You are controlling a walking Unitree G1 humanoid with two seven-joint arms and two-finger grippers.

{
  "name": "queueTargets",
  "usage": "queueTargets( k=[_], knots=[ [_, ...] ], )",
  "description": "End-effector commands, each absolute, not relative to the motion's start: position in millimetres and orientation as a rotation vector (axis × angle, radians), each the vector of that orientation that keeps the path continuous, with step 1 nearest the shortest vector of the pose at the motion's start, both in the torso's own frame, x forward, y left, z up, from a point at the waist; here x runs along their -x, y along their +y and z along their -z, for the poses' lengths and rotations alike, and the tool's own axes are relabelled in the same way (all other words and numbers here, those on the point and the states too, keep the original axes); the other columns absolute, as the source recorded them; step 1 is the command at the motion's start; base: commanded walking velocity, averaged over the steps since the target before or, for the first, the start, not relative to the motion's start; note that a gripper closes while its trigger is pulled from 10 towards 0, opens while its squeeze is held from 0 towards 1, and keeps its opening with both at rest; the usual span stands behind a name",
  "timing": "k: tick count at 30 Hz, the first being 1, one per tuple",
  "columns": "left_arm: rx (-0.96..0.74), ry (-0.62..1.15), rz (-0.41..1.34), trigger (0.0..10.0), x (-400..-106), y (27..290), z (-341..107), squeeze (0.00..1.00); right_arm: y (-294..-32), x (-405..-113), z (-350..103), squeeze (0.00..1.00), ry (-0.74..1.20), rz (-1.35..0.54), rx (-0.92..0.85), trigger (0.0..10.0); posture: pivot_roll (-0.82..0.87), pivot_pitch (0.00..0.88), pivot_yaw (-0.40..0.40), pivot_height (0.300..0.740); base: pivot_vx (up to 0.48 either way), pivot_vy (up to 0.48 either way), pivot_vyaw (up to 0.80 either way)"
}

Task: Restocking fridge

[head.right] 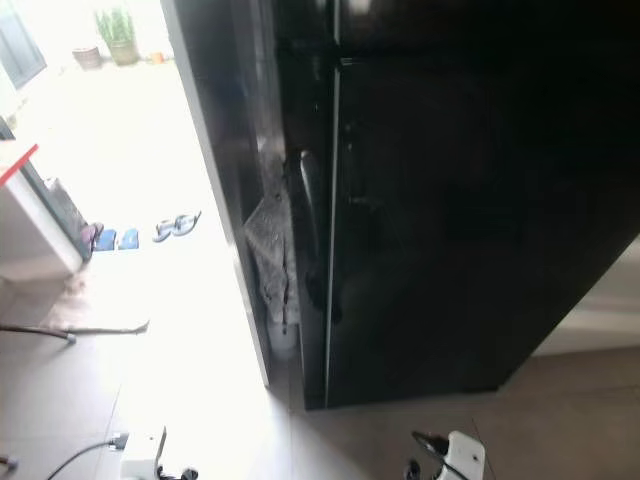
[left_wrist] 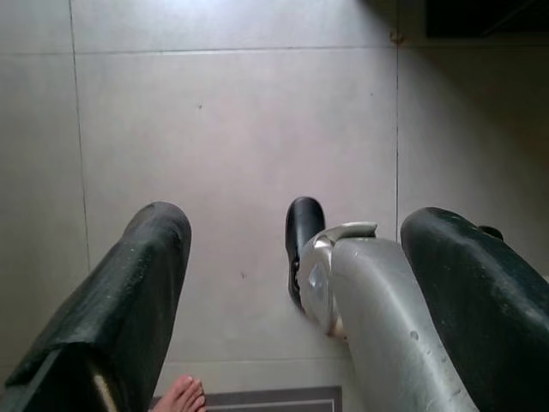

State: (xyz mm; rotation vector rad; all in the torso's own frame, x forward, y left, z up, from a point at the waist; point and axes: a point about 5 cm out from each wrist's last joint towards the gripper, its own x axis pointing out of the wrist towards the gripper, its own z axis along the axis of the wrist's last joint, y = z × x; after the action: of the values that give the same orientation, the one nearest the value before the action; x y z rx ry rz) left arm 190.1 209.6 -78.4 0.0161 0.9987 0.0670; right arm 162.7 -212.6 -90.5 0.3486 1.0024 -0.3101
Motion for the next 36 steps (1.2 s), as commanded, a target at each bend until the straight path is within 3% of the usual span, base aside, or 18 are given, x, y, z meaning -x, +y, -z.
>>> queueTargets(
  k=[1,19,23,36],
  knots=[
    [-0.023,1.008,-0.074,10.0,-186.6,213.1,79.5,0.00,-211.1,-165.5,89.6,0.00,0.996,0.303,-0.348,10.0,0.06,0.004,-0.025,0.740,0.000,0.379,0.00],
    [-0.008,0.998,-0.089,10.0,-189.7,212.4,78.2,0.00,-212.4,-168.9,87.8,0.00,0.994,0.285,-0.328,10.0,0.07,0.040,-0.032,0.740,0.000,0.370,0.00],
    [-0.009,0.993,-0.088,10.0,-190.5,212.2,77.7,0.00,-212.3,-169.7,87.5,0.00,0.994,0.276,-0.324,10.0,0.07,0.045,-0.032,0.740,0.000,0.000,0.00],
    [-0.005,0.989,-0.089,10.0,-191.6,212.6,77.1,0.00,-211.7,-171.0,87.0,0.00,0.991,0.268,-0.326,10.0,0.07,0.056,-0.030,0.740,0.000,0.000,0.75]
  ],
)
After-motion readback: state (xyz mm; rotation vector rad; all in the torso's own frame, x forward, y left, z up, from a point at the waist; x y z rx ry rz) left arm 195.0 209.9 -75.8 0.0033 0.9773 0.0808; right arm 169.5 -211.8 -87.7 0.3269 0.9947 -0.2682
